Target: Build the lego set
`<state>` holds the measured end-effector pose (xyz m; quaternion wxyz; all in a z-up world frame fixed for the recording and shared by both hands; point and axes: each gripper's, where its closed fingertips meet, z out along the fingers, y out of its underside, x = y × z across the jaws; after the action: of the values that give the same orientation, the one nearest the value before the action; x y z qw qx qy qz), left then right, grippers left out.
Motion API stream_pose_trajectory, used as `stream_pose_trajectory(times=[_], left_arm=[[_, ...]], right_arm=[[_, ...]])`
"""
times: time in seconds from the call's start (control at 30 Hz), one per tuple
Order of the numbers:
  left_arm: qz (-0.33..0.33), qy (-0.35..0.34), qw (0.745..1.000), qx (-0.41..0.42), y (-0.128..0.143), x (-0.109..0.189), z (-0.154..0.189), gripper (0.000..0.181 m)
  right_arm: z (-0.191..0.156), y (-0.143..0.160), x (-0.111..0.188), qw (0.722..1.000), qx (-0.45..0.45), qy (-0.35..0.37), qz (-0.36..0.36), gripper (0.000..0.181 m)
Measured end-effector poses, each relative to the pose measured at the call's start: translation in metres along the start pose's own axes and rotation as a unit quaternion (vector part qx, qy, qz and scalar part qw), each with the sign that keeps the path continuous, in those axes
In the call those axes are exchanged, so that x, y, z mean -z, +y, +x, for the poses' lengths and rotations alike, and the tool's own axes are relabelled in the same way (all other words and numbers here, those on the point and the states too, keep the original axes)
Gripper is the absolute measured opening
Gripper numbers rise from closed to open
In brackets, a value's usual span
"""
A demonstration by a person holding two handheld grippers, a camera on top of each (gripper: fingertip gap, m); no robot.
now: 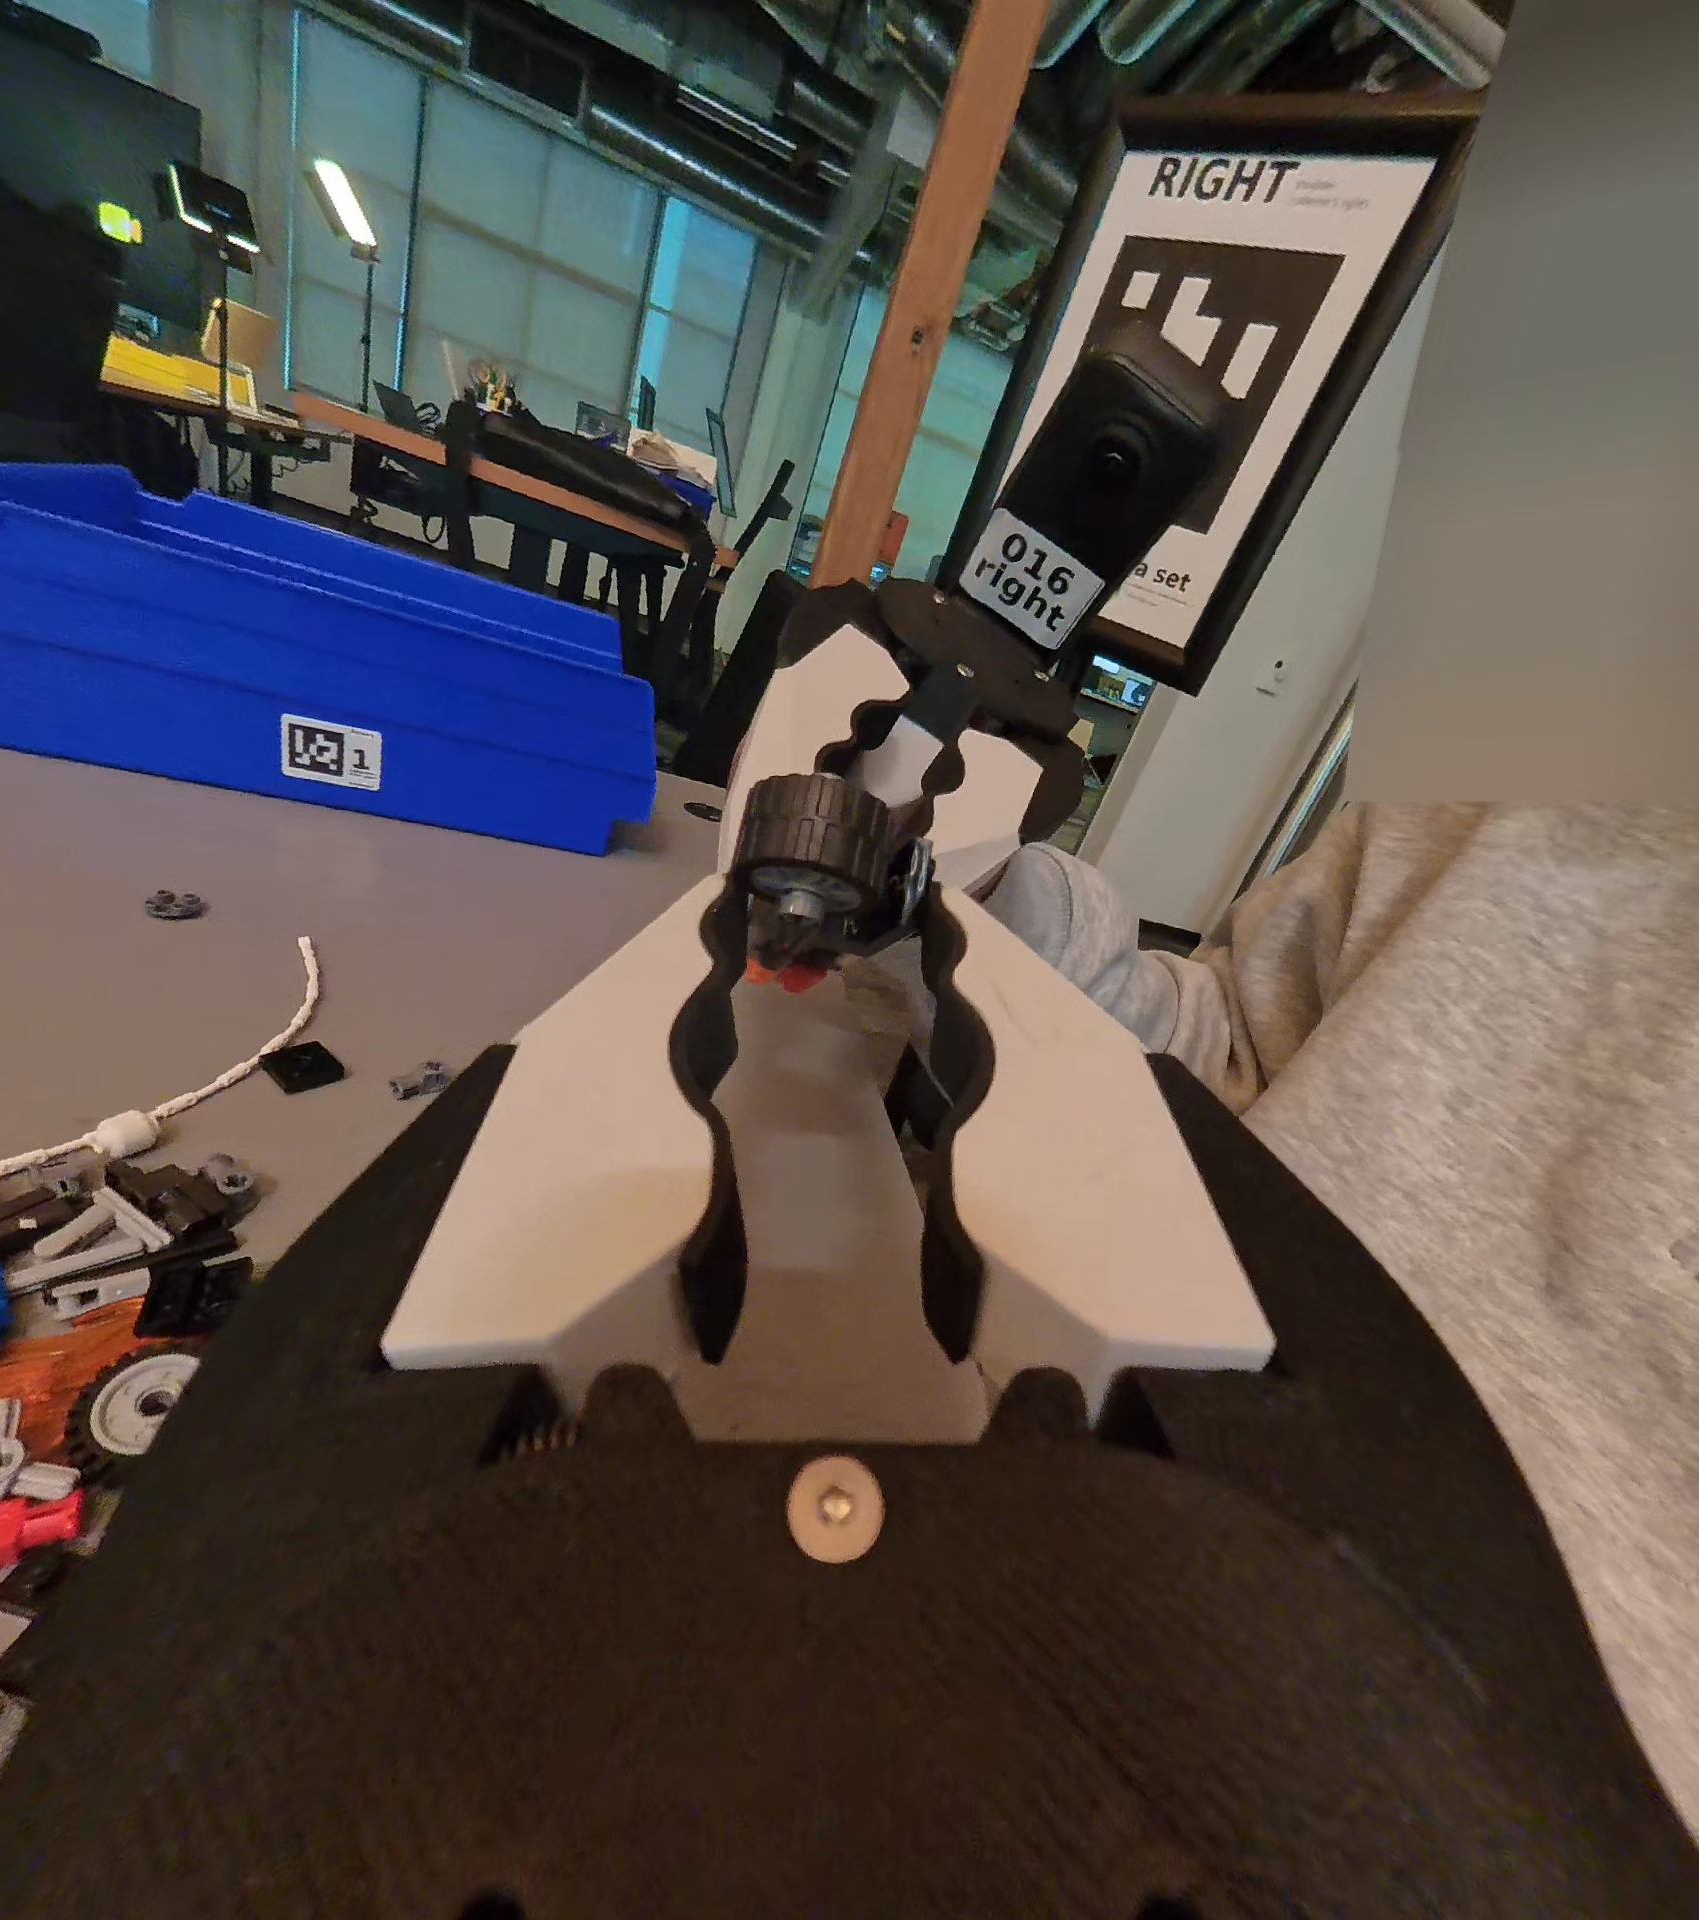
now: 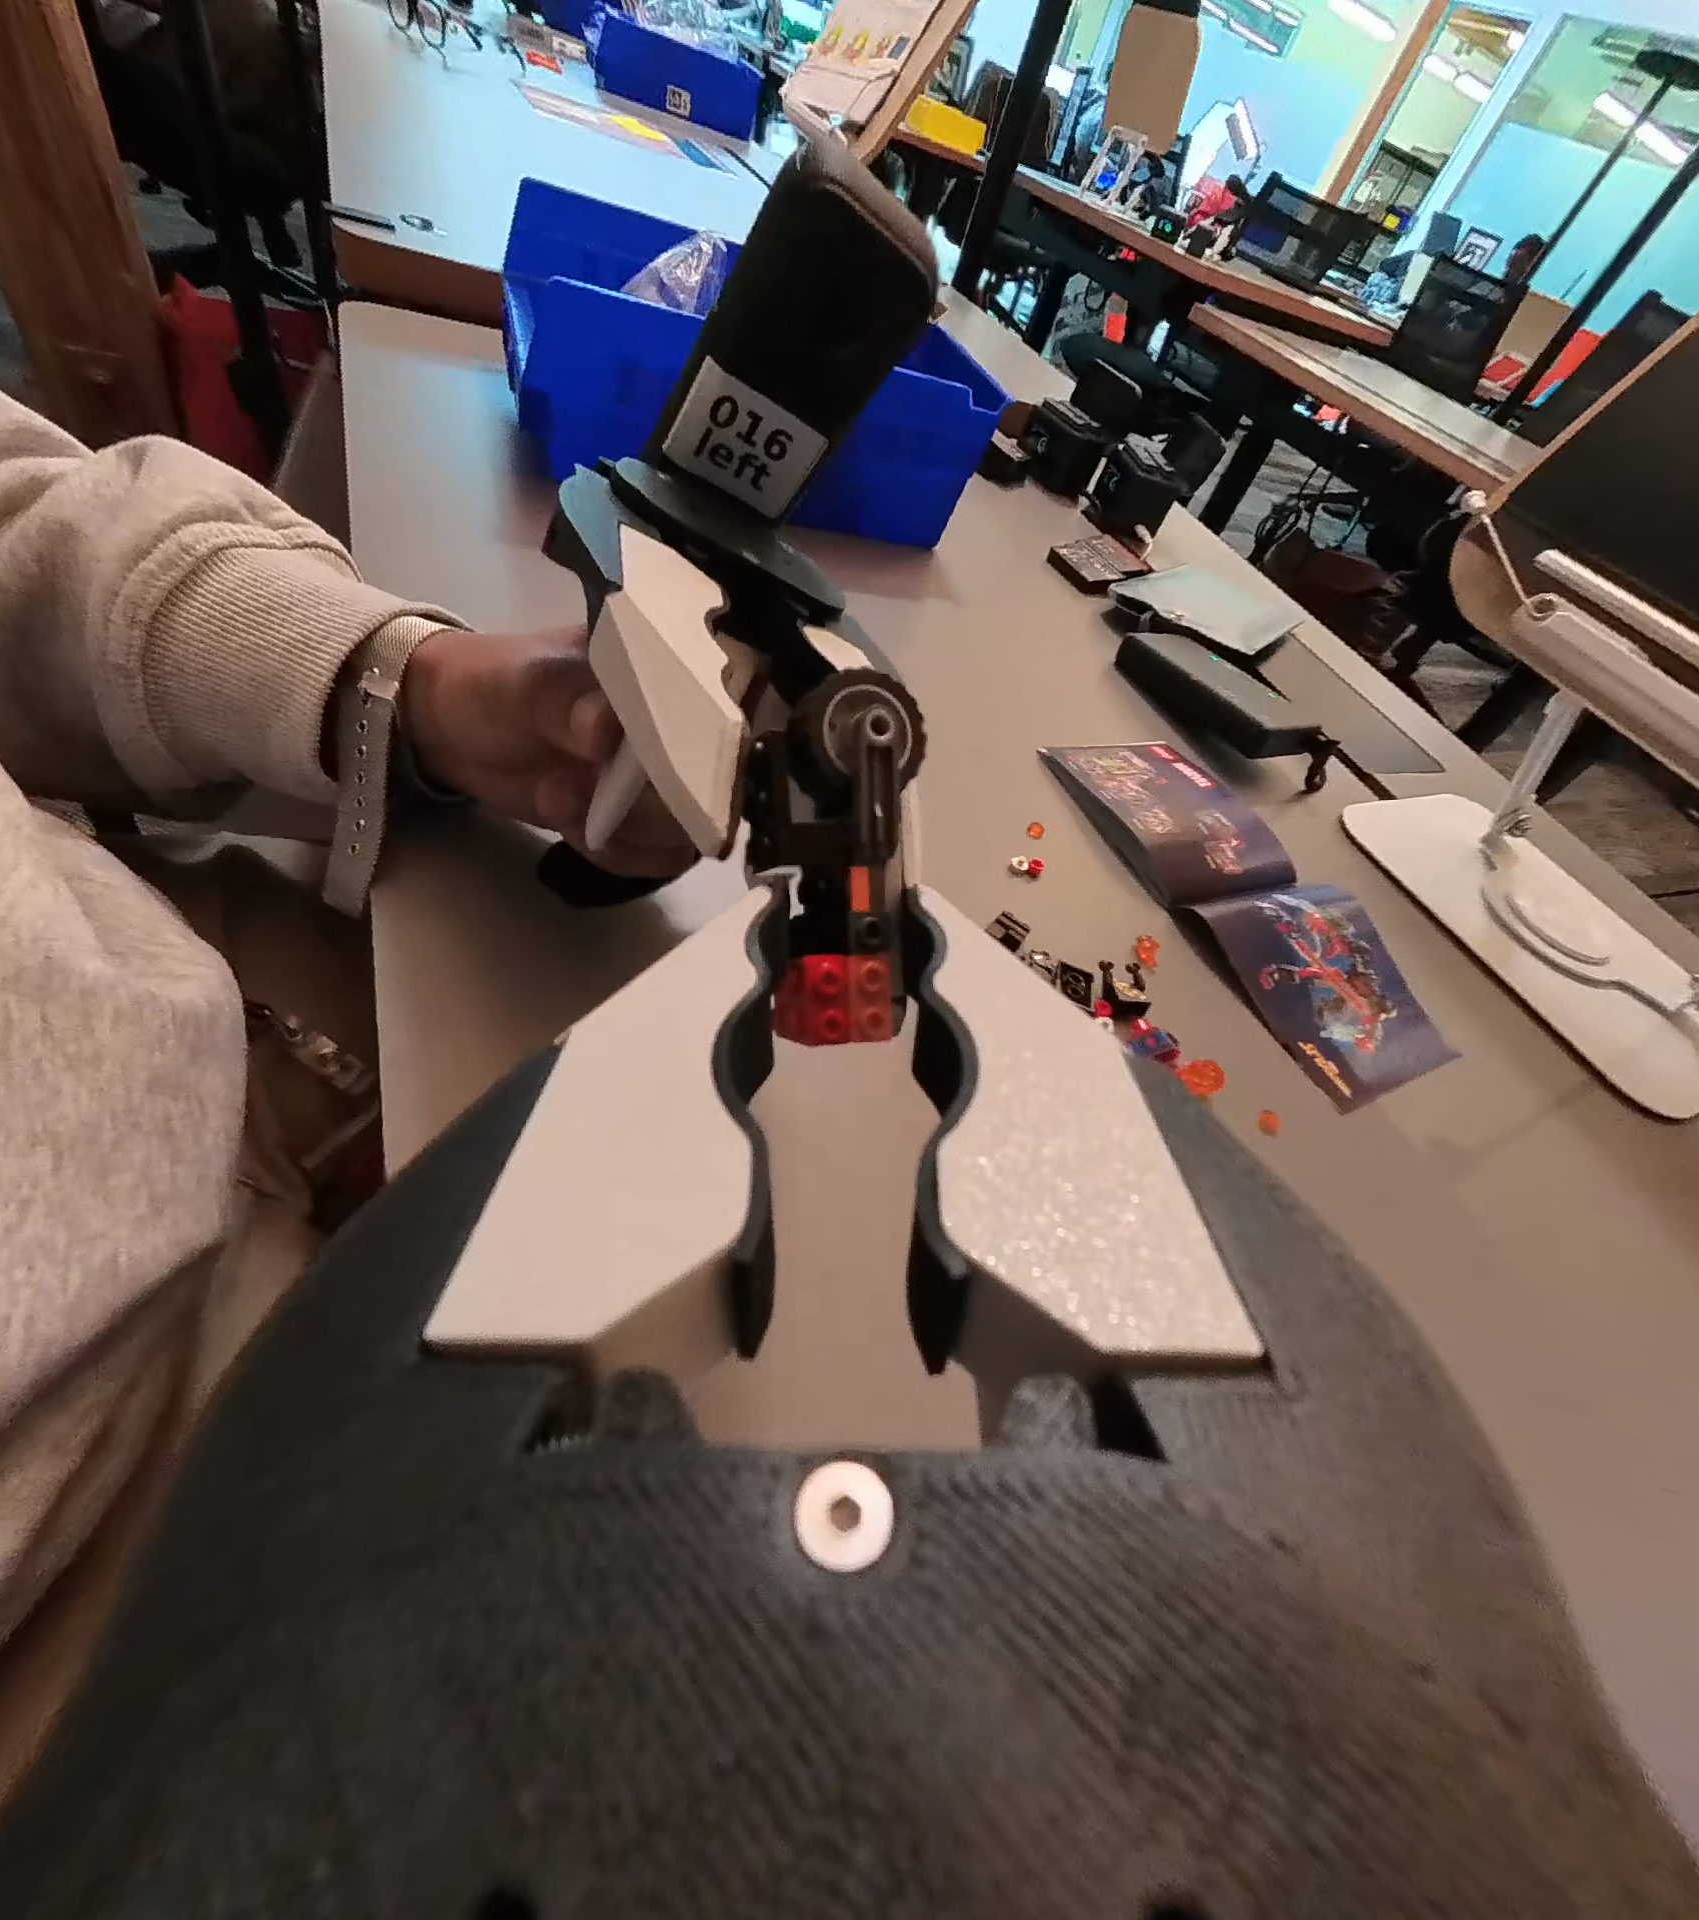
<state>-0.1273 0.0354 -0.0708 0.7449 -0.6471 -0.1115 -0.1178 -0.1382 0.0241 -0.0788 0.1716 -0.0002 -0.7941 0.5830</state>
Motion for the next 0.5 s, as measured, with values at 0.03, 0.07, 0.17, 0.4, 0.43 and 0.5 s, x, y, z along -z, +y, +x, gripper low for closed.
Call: stream_pose_trajectory(times=[0.03,0.07,0.17,0.4,0.43,0.5], left_arm=[[0.002,0.002,1.000,0.001,-0.001,0.000,0.001,0.031],[0.005,0.005,1.000,0.002,-0.002,0.000,0.002,0.032],[0.019,0.011,1.000,0.006,-0.005,0.000,0.004,0.047],[0.042,0.003,0.999,0.010,-0.012,0.002,0.000,0.058],[0.045,0.005,0.999,0.015,-0.013,0.003,-0.001,0.056],[0.052,0.015,0.998,0.030,-0.015,0.004,0.000,0.053]], right_arm=[[0.000,-0.002,0.000,1.000,-0.012,-0.004,0.008,0.019],[0.001,-0.004,0.001,0.999,-0.036,-0.012,0.020,0.018],[0.008,-0.006,0.001,0.979,-0.186,-0.063,0.055,0.017],[0.006,-0.010,0.000,0.863,-0.435,-0.220,0.135,0.016],[0.001,-0.012,-0.001,0.846,-0.453,-0.247,0.137,0.017],[-0.005,-0.020,0.000,0.793,-0.502,-0.306,0.161,0.017]])
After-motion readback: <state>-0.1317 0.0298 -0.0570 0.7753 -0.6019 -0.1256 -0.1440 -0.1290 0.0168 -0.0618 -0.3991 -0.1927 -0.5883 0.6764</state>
